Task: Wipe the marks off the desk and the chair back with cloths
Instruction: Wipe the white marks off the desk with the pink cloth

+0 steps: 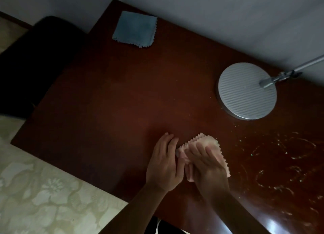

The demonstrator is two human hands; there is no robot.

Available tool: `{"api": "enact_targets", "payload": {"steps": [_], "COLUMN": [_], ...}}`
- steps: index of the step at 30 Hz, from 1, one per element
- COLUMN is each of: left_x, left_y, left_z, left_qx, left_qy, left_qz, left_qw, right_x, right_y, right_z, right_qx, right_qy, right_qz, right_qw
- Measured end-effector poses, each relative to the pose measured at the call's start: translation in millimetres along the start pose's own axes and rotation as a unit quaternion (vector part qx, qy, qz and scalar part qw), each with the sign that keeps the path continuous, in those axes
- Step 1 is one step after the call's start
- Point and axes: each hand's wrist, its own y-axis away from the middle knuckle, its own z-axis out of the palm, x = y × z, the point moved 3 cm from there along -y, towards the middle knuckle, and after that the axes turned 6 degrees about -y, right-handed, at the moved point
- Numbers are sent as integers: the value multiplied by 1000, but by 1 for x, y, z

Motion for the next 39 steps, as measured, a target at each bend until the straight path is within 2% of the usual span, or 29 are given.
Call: {"api": "enact_targets", "payload": {"steps": [4,8,11,15,19,22,23,25,27,28,31,36,39], "left_x": [0,0,-1,-5,-7,-7,-6,-5,-4,-4,-7,-8,-8], "left_y": [1,0,-2,-5,-1,0,0,-1,-2,-3,-3,-2,-4], "left_z": [-2,-6,-9,-8,-7,-7,-7,-7,-7,-8,-8,-11,-11], "left_qx": [-12,-4,4,11,10,16,17,17,21,23,30,39,38], "left_qy": [14,43,47,57,79,95,94,93,94,97,107,133,129], "left_qz": [-10,-15,2,11,12,18,18,17,8,7,13,14,15], "left_qw": [1000,999,999,998,997,995,995,995,995,995,994,990,991], "right_x": [16,32,36,36,24,31,34,41,42,35,14,14,50], "right_y": [-44,-153,-221,-254,-219,-195,-199,-217,-234,-238,-212,-89,-79], "right_z": [2,-21,-24,-6,6,-5,-12,-24,-24,-19,3,-4,-27], "right_qx": [16,84,50,20,-34,-79,-82,-45,-8,-11,-55,-91,-102], "right_qy": [68,42,53,106,82,9,-16,-35,19,39,25,-50,-33], "right_qz": [-9,131,189,165,27,-70,-67,-6,53,54,5,-81,-53], "right_qw": [998,987,979,980,996,994,994,998,998,998,998,991,993]}}
